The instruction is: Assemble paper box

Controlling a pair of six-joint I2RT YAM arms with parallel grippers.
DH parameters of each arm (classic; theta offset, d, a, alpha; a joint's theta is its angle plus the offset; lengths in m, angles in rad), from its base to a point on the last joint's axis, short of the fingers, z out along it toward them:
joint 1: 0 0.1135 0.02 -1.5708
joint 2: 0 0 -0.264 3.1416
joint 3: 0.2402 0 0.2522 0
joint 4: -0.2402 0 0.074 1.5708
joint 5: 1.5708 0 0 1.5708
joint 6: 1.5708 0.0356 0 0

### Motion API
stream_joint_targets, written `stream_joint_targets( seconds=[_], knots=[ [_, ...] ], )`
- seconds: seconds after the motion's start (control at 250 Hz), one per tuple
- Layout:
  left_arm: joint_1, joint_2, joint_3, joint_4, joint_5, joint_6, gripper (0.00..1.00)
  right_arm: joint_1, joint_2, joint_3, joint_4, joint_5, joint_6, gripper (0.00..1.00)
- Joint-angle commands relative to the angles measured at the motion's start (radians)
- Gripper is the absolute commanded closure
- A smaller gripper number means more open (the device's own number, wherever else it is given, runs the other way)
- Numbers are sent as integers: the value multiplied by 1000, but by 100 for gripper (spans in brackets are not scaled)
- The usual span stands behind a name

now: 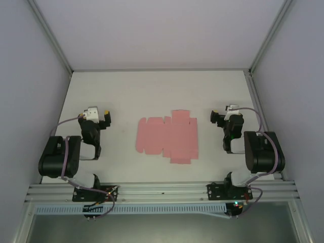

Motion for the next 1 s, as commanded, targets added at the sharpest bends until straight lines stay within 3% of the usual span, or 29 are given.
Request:
stream_joint_targets(
  seconds=[0.0, 0.272, 0.379, 0.551, 0.775, 0.898, 0.994],
  knots=[
    [3, 10, 11, 12, 6, 16, 0, 3, -4, 8, 10, -1, 3, 0],
    [3, 10, 13, 8, 7, 16, 0, 3, -1, 14, 6, -2, 3, 0],
    [20, 5, 33, -38, 116, 27, 0, 3, -2, 11, 8, -2, 5, 0],
    [20, -23, 35, -54, 53, 12, 0, 3, -31, 19, -23, 0, 5, 0],
    [20, -250, 100, -362, 35, -28, 0, 13, -205, 87, -284, -2, -9, 0],
    [16, -351, 195, -630, 104, -146, 0, 69, -306, 168, -469, 46, 14, 0],
    [-7, -385, 276, -831, 139, -276, 0, 132, -356, 314, -754, 81, 69, 1]
  ],
)
